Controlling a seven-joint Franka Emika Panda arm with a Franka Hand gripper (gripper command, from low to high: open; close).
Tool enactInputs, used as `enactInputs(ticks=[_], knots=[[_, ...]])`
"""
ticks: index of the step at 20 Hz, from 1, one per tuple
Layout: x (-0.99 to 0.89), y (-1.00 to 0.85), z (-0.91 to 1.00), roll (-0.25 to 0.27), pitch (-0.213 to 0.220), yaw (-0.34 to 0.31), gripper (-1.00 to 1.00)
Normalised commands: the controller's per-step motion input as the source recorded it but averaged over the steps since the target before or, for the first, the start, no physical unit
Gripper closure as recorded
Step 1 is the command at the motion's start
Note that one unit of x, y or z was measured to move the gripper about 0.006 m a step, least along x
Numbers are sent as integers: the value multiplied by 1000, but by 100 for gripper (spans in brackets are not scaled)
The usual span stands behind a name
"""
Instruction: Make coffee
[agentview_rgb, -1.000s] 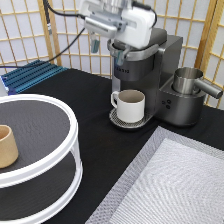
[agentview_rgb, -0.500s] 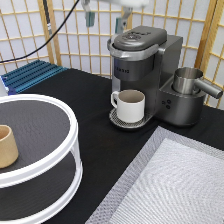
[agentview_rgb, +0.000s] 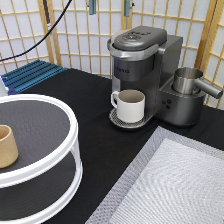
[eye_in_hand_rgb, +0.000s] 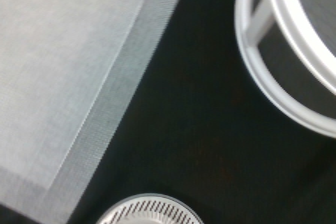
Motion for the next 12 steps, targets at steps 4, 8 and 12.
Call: enactInputs(ticks=[4,8,12], knots=[[0,0,304,25,0,375,-100],[4,0,261,43,0,375,-100],[38,0,125,84,0,375,-100]])
